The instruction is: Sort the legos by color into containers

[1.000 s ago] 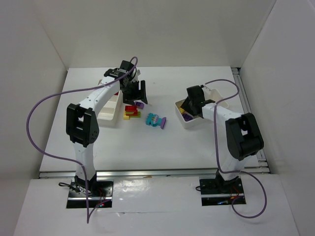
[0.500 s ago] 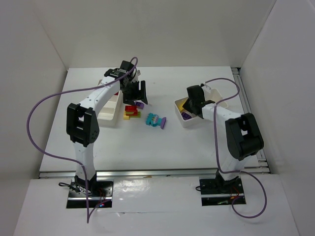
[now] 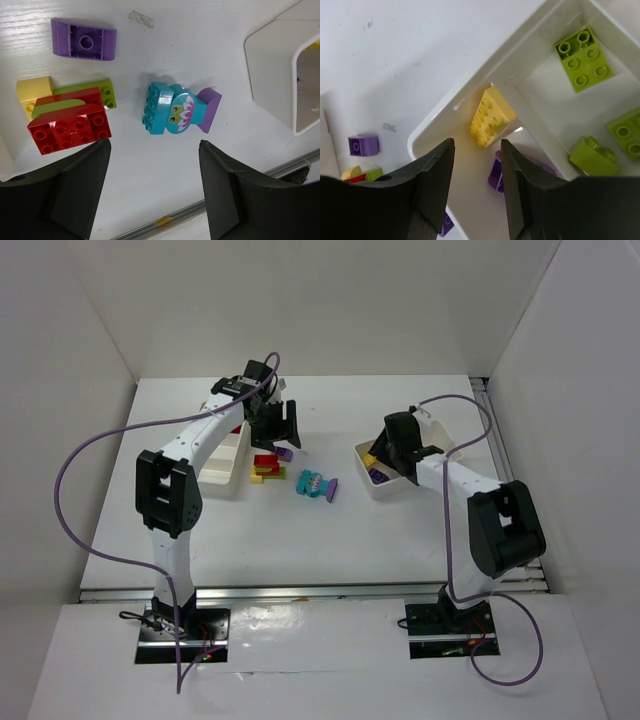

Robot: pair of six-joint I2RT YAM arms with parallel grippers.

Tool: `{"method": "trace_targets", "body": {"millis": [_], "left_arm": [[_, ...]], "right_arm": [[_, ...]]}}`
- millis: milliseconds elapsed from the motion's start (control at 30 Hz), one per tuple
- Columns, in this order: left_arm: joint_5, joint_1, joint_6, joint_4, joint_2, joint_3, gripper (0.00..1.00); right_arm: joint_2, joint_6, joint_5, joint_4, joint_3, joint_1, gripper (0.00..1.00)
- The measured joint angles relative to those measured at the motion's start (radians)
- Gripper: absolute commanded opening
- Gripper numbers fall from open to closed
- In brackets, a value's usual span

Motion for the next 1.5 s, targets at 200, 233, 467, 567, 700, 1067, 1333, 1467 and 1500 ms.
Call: {"method": "trace_targets", "body": {"millis": [200, 233, 467, 567, 700, 1067, 1333, 1467, 1500], "left_arm": [[-0.008, 0.000, 0.002, 0.001, 0.000, 0.000, 0.82], [-0.010, 0.000, 0.002, 0.002, 0.000, 0.000, 0.82], [-0.024, 0.000, 0.006, 0.026, -0.025, -0.053, 0.82], [-0.031, 0.000, 0.011, 0.027, -0.038, -0.068, 0.82], [-0.039, 0.000, 0.031, 0.031, -0.055, -0.073, 0.82], [-0.045, 0.000, 0.054, 0.037, -0.060, -0.074, 0.82], [-0.064, 0.000, 0.055, 0.037, -0.060, -0.074, 0.82], [-0.084, 0.000, 0.055, 0.037, -0.060, -0.074, 0.82], [-0.092, 0.000, 0.055, 0.037, -0.060, -0.074, 0.82]], "right_arm": [[0.018, 0.002, -0.038, 0.077, -0.048, 0.000, 0.51], [0.023, 0.002, -0.041, 0.093, -0.056, 0.000, 0.51], [0.064, 0.010, -0.037, 0.203, -0.102, 0.004, 0.52], [0.075, 0.014, -0.028, 0.249, -0.124, 0.008, 0.52], [0.088, 0.018, -0.011, 0.284, -0.141, 0.010, 0.50], [0.106, 0.026, 0.018, 0.395, -0.172, 0.010, 0.24], [0.096, -0.019, 0.023, 0.394, -0.169, 0.010, 0.00], [0.027, -0.051, 0.024, 0.360, -0.169, 0.010, 0.00], [-0.005, -0.064, 0.025, 0.349, -0.169, 0.011, 0.00]]}}
